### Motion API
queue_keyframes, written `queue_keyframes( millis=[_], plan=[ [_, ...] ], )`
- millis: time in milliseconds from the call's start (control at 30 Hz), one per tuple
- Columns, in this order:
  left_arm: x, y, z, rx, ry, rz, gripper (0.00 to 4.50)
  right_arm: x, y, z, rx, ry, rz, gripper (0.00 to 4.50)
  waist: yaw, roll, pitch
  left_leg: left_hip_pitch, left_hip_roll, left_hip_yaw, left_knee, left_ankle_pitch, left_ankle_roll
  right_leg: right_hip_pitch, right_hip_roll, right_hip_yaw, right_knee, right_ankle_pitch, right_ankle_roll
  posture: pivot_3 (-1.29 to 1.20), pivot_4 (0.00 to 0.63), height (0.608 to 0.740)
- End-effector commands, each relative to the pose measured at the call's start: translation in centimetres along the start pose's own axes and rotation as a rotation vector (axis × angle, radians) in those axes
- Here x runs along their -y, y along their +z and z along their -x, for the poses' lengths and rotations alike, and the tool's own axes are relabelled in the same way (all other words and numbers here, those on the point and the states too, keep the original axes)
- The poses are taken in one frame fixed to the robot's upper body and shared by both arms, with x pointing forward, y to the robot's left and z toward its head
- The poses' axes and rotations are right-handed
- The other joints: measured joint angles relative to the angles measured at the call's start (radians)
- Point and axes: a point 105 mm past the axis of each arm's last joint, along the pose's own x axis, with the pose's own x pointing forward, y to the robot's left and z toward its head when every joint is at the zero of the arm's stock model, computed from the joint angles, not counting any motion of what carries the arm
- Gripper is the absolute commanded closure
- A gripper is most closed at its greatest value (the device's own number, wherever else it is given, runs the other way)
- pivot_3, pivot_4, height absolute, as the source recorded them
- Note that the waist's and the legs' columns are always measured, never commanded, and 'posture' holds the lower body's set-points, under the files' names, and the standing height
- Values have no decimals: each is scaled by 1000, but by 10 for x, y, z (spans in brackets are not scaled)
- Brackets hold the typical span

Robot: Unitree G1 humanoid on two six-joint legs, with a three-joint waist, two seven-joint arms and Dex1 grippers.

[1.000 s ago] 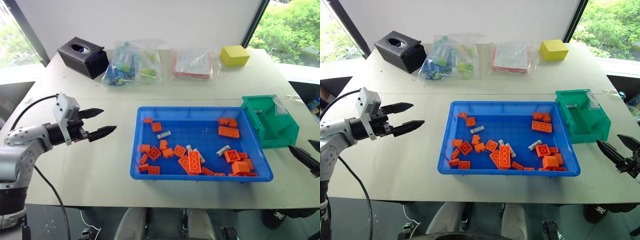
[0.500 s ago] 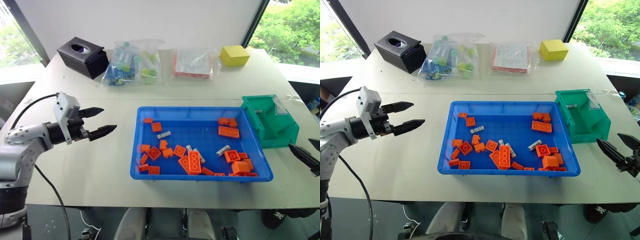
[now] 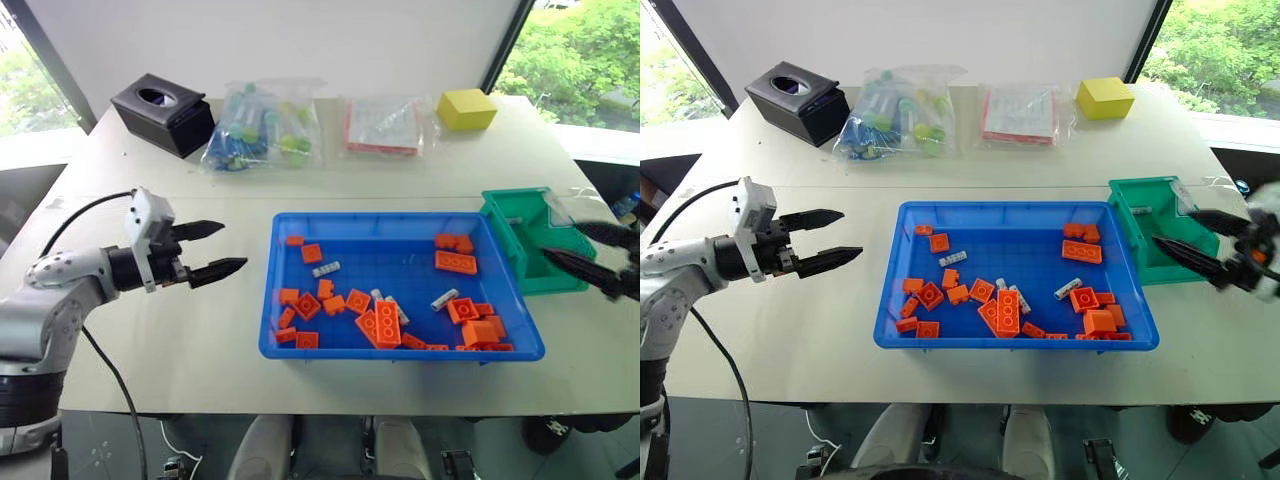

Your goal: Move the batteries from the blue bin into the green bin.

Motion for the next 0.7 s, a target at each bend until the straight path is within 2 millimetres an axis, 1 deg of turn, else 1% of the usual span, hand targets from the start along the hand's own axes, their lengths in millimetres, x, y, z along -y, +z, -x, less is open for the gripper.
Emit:
queue_keyframes(
  millis=[33, 100, 167, 233, 367, 467, 600, 700],
  plan=[
    [8, 10, 0, 0, -57, -40, 0, -26, 13, -36, -8, 233, 52, 991, 1, -1, 0, 0, 1, 0, 0, 0, 0, 0, 1, 0, 0, 0, 0, 0, 150, 692],
    [14, 10, -1, -11, -93, -48, 0, -44, 15, -63, -33, 398, 98, 991, 1, -2, 1, -4, 1, 0, 0, 0, 0, -4, 1, 0, 0, 2, -2, 0, 150, 692],
    [19, 11, -1, -21, -123, -58, 0, -55, 14, -87, -52, 504, 120, 991, -2, -3, 1, -13, 0, 0, 0, 1, 1, -12, 2, 0, 1, 5, -1, 0, 150, 692],
    [23, 13, -1, -24, -136, -64, 0, -63, 13, -108, -63, 575, 138, 991, -7, -5, 3, -15, -1, 0, 1, 2, -1, -15, 1, 0, 1, 7, 2, 0, 150, 692],
    [27, 16, 0, -22, -133, -80, 0, -75, 0, -153, -110, 661, 190, 991, -19, -6, 4, -17, -3, 0, 1, 4, -4, -16, 0, 0, 1, 8, 4, 0, 150, 692],
    [31, 18, 1, -16, -128, -85, 0, -81, -6, -176, -118, 696, 189, 991, -25, -7, 4, -17, -4, 0, 1, 6, -8, -16, -1, 0, 1, 8, 4, 0, 150, 692],
    [37, 18, 1, -14, -129, -87, 0, -87, -15, -196, -132, 735, 238, 991, -32, -7, 4, -16, -3, -1, 1, 8, -11, -16, 1, 0, 2, 10, 4, 0, 150, 692],
    [39, 19, 0, -12, -126, -90, 0, -91, -13, -213, -109, 729, 268, 991, -38, -7, 4, -15, -3, -1, 1, 9, -13, -16, 2, 0, 3, 11, 2, 0, 150, 692]
  ],
)
